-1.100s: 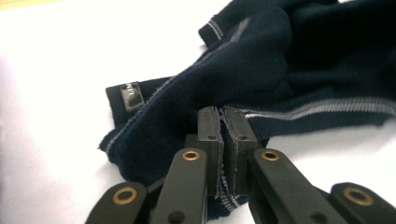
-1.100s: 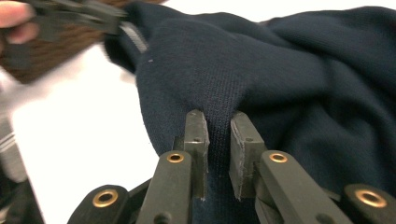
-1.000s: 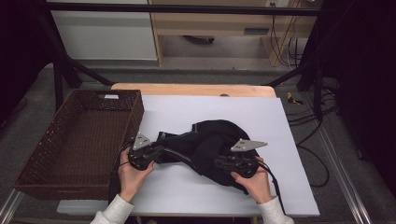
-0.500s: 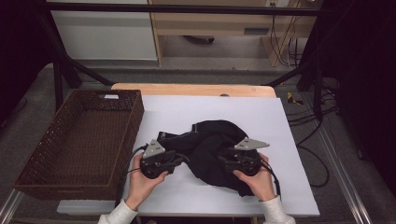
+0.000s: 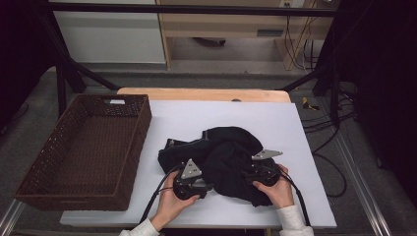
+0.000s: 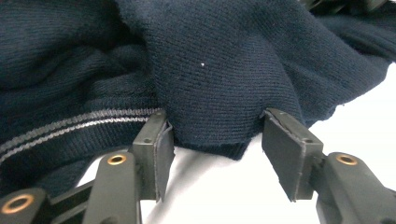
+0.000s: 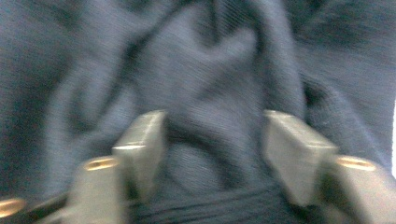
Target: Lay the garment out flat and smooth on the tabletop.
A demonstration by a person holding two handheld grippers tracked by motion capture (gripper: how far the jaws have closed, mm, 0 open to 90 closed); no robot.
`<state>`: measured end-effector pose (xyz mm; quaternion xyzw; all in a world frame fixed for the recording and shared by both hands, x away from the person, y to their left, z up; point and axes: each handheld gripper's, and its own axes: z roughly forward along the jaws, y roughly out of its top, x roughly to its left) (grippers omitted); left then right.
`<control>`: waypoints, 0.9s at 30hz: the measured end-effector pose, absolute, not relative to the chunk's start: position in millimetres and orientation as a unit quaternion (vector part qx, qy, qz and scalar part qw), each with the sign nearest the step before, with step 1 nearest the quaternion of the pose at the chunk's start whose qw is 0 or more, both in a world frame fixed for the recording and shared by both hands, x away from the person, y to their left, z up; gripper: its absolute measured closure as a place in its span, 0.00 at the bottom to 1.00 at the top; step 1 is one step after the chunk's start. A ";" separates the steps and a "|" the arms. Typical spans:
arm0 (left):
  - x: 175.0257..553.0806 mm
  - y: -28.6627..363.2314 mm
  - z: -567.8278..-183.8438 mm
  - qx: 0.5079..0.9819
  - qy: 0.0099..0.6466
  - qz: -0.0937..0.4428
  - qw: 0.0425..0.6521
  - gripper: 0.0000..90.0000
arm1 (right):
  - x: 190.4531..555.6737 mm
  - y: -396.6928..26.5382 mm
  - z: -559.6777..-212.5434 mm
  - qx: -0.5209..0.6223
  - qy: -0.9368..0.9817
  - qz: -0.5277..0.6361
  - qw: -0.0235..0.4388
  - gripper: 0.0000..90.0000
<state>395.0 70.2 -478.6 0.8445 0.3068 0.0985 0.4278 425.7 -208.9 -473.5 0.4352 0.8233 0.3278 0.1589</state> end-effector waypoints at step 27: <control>399.8 63.5 -485.8 0.859 0.290 0.115 0.407 0.69 | 414.2 -241.7 -429.8 0.445 0.773 0.391 0.228 0.51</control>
